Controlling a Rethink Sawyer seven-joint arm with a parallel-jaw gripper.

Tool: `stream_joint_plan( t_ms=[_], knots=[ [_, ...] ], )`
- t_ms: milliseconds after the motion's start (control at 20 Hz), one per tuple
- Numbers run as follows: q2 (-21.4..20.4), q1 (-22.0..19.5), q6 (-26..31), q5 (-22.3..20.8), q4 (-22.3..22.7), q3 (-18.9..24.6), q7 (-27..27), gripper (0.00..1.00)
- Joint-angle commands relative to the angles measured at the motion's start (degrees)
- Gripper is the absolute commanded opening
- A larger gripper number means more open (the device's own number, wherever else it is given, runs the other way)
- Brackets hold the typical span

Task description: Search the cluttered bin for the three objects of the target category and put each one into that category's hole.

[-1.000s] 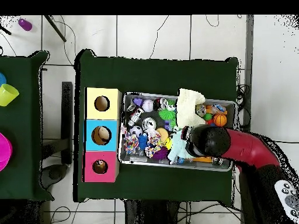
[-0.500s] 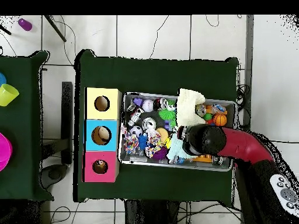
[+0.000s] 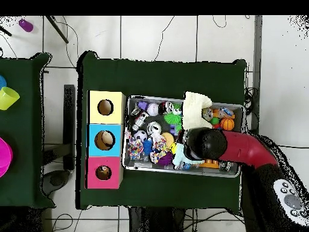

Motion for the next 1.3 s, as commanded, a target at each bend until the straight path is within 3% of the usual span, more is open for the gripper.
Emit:
stream_joint_plan(
  t_ms=[50, 200, 350, 550, 800, 1300],
  knots=[
    [-5.70, 6.47, 2.37, 1.13, 4.67, 0.16, 5.78, 1.00],
    [-7.33, 8.87, 0.65, 1.34, 4.97, -0.29, 6.79, 1.00],
    [-6.03, 10.12, -0.40, 1.90, 3.98, -1.37, 8.25, 1.00],
    [-1.25, 14.62, 1.66, 2.47, -2.70, -5.49, 14.07, 1.00],
    [8.27, 19.43, 0.51, 4.56, -12.63, -9.78, 19.55, 1.00],
    [19.30, 19.64, 1.56, 8.49, -24.14, -11.92, 12.87, 1.00]
  ],
)
